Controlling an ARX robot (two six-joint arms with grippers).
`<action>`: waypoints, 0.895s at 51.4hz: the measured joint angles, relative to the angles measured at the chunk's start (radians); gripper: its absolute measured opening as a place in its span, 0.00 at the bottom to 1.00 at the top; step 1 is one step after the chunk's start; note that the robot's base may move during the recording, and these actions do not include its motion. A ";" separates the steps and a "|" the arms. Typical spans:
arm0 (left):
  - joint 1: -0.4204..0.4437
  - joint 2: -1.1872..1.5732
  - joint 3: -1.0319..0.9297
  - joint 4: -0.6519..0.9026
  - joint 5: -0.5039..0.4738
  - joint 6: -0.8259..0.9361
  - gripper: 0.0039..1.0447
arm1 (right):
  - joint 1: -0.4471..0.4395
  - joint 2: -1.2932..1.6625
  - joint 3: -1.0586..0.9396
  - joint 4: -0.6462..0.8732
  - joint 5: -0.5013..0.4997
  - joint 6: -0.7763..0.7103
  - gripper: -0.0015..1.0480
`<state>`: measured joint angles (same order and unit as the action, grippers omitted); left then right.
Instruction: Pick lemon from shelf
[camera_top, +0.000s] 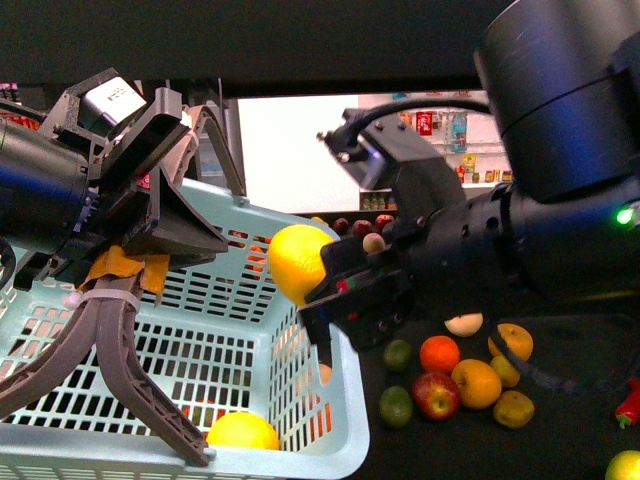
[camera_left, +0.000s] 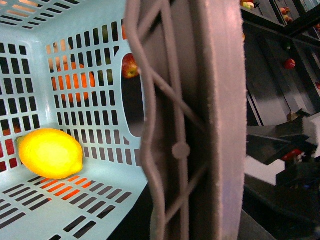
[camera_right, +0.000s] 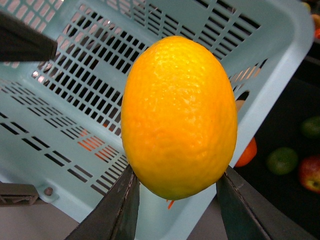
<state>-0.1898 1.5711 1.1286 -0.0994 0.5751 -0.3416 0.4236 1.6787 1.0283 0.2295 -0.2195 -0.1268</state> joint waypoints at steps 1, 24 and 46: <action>0.000 0.000 0.000 0.000 0.000 0.000 0.13 | 0.006 0.010 0.000 0.001 0.004 -0.002 0.37; 0.000 0.000 0.000 0.000 0.000 0.000 0.13 | 0.079 0.135 0.063 0.010 0.054 -0.024 0.36; 0.000 0.000 0.000 0.000 -0.002 0.000 0.13 | 0.046 0.145 0.084 0.070 0.098 0.044 0.94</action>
<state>-0.1898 1.5711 1.1286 -0.0998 0.5735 -0.3420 0.4698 1.8233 1.1126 0.2996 -0.1211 -0.0830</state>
